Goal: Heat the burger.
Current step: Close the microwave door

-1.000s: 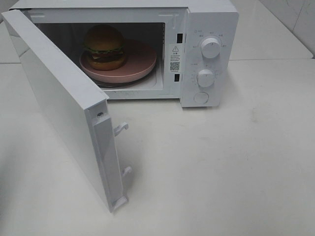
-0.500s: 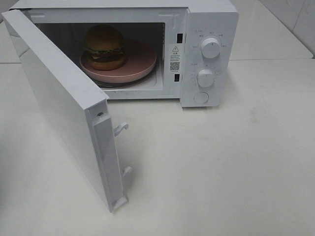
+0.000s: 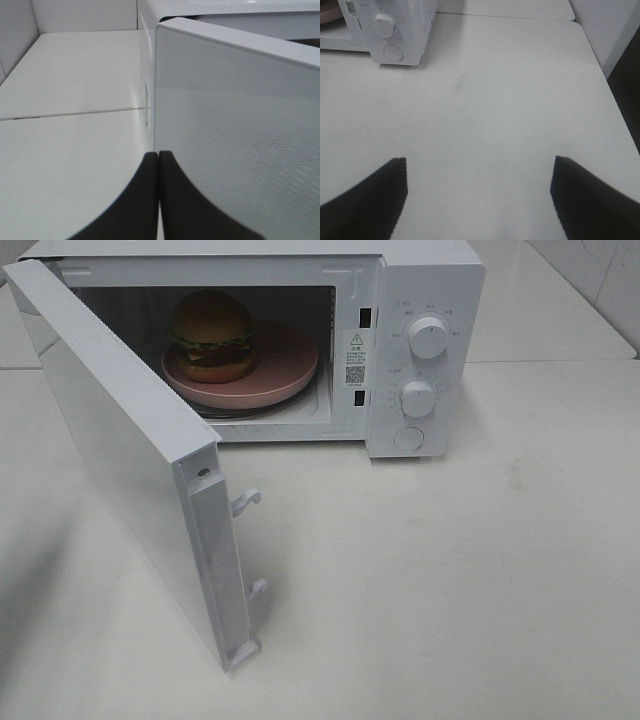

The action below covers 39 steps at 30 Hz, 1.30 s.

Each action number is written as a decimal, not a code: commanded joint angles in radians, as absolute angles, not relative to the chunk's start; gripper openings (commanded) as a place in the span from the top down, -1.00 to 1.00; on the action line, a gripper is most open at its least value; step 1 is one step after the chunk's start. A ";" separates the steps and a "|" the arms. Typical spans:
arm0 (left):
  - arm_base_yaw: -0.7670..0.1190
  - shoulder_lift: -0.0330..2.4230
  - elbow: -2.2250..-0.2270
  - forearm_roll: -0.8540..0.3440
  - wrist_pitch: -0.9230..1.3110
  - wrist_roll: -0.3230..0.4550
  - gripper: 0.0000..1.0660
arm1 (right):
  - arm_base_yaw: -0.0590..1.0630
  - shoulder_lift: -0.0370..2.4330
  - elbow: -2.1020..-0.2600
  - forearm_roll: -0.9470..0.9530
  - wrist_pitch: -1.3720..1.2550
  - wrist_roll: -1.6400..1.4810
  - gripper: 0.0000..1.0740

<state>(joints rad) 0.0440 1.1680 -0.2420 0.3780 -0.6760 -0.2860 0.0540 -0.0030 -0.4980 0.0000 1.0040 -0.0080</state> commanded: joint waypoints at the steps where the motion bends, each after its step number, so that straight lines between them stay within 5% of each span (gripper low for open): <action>1: -0.005 1.227 -0.249 0.391 -0.738 -0.274 1.00 | 0.048 -0.036 -0.498 0.000 0.994 -0.011 -0.42; 11: -0.222 1.351 -0.291 0.228 -0.783 -0.183 1.00 | 0.048 -0.036 -0.498 0.000 0.994 -0.011 -0.42; 23: -0.360 1.459 -0.356 0.078 -0.805 -0.132 1.00 | 0.048 -0.036 -0.498 0.000 0.994 -0.011 -0.42; 39: -0.617 1.625 -0.545 -0.279 -0.800 0.076 1.00 | 0.048 -0.036 -0.498 0.000 0.994 -0.011 -0.42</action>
<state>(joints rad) -0.5840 1.6040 -0.5060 -0.2160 -0.7900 0.0470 0.0540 -0.0030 -0.4980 0.0000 1.0040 -0.0080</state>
